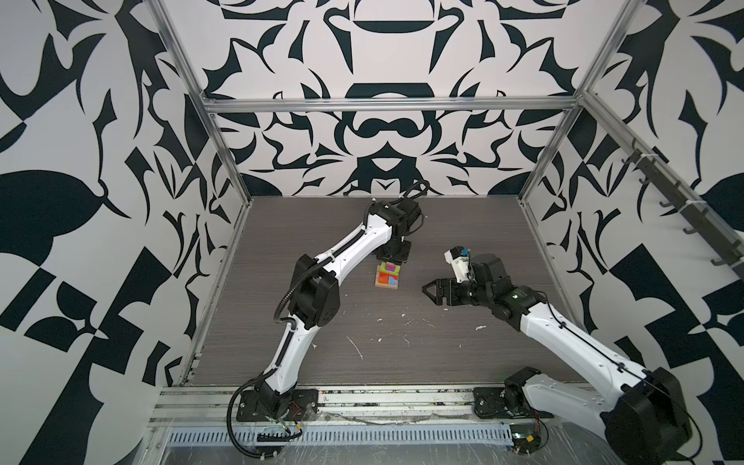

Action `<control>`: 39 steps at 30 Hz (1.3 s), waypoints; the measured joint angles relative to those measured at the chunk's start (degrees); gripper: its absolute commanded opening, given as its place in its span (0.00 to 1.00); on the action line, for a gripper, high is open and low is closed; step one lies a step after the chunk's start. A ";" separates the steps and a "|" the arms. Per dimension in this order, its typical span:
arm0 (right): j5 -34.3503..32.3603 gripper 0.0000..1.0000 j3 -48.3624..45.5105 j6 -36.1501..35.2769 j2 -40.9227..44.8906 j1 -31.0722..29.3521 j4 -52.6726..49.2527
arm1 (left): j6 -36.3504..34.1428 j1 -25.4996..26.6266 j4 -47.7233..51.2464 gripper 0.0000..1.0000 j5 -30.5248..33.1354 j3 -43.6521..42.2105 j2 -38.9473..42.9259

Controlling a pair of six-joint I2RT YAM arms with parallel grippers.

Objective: Build the wood block tower
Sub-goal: 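Lower the plain wooden cube onto the magenta cube with the left gripper, then open the left gripper and release the plain wooden cube on the stack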

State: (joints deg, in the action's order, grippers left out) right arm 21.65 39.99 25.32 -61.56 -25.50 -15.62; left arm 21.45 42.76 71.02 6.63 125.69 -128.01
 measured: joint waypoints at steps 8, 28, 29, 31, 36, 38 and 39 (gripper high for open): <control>0.00 0.91 0.00 0.00 0.00 0.00 0.00 | 0.00 0.00 0.02 0.33 0.00 0.00 0.00; 0.00 0.91 0.00 0.00 0.00 0.00 0.00 | 0.13 0.00 0.17 0.45 0.00 0.00 -0.02; 0.00 0.91 0.00 0.00 0.00 0.00 0.00 | 0.13 0.00 0.17 0.46 0.00 0.00 -0.02; 0.00 0.91 0.00 0.00 0.00 0.00 0.00 | 0.20 0.00 0.15 0.47 0.00 0.00 -0.02; 0.00 0.91 0.00 0.00 0.00 -0.02 0.00 | 0.55 0.00 0.09 0.56 0.02 0.00 -0.02; 0.00 0.91 0.00 0.00 0.00 -0.02 0.00 | 0.76 0.00 0.04 0.60 0.02 0.00 -0.02; 0.00 0.91 0.00 0.00 0.00 -0.02 -0.02 | 0.70 0.00 0.00 0.62 0.02 0.00 -0.02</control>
State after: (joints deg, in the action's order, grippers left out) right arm 21.65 39.99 25.32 -61.56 -25.52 -15.64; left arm 22.15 42.76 71.02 6.66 125.69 -128.03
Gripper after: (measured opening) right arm 0.909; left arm 0.588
